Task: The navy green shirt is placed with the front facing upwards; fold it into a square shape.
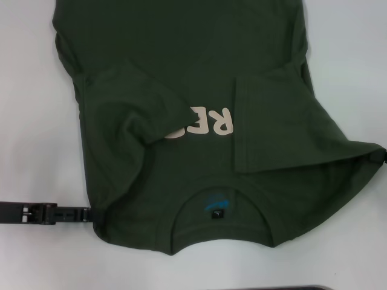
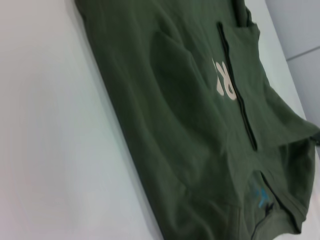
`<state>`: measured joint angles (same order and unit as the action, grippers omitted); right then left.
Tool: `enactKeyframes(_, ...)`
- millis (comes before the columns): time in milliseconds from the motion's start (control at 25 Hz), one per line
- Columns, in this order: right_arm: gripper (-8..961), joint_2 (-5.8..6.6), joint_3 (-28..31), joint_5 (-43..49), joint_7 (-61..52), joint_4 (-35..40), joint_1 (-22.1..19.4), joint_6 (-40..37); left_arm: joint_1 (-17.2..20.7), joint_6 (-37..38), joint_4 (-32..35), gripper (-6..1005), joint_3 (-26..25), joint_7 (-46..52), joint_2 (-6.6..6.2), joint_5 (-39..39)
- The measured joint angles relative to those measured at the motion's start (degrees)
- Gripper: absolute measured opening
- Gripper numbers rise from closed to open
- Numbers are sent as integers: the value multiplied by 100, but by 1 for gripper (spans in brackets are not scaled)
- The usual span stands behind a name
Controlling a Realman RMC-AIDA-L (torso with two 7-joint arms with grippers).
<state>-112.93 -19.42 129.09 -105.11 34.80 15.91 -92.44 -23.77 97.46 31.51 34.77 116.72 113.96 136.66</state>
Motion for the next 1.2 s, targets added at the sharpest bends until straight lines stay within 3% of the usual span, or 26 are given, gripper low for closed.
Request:
enactKeyframes(480, 1, 0, 0, 2, 0, 0, 19, 16, -227, -44, -57, 840, 64, -2, 117, 70)
enactKeyframes(920, 2, 0, 0, 8, 0, 0, 34, 35, -242, -197, -24, 841, 36, 78, 126, 70)
enactKeyframes(1200, 2, 0, 0, 1, 0, 0, 35, 35, -244, -387, -14, 742, 65, 140, 125, 70)
